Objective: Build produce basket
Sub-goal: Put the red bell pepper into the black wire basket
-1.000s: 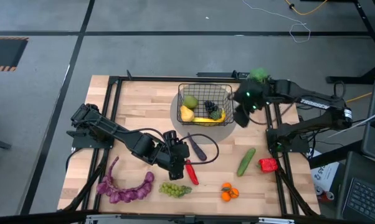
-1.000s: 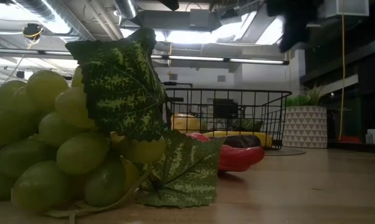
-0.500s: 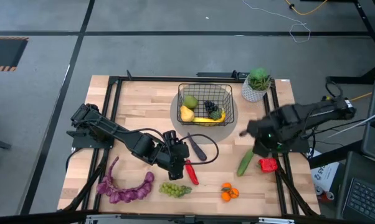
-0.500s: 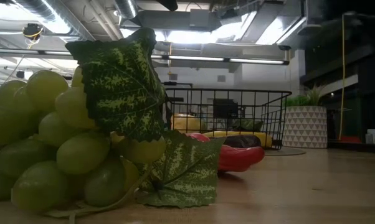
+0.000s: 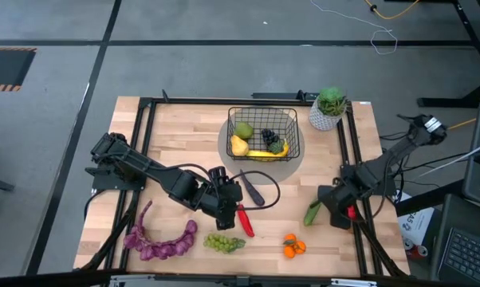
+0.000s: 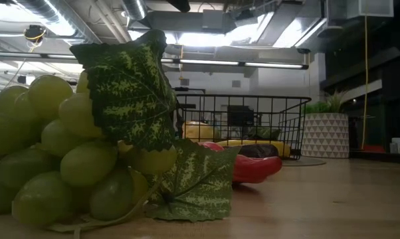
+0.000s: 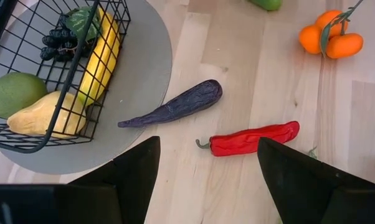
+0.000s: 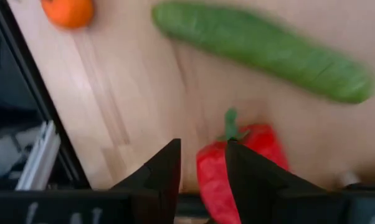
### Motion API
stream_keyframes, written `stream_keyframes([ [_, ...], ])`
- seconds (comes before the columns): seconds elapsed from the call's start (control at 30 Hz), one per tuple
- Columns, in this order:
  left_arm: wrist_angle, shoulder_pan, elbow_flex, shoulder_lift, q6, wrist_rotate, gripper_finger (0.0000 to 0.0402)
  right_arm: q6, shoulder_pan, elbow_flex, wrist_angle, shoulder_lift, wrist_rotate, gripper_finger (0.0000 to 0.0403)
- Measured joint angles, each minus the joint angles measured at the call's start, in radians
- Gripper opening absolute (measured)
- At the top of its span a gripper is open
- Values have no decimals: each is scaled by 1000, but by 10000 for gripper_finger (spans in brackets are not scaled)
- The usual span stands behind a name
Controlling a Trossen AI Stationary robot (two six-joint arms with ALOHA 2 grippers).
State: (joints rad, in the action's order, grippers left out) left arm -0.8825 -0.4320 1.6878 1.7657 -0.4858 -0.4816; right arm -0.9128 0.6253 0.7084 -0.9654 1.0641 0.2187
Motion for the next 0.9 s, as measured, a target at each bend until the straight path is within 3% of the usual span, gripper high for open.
stream_keyframes([
  [0.33, 0, 0, 0, 0, 52, 0, 264, 55, 33, -92, 147, 0, -8, 126],
  [0.63, 0, 0, 0, 0, 52, 0, 264, 139, 32, -92, 140, 13, -86, 126],
  [0.9, 1, 0, 0, 0, 52, 0, 264, 139, 33, -93, 122, 118, -74, 126],
])
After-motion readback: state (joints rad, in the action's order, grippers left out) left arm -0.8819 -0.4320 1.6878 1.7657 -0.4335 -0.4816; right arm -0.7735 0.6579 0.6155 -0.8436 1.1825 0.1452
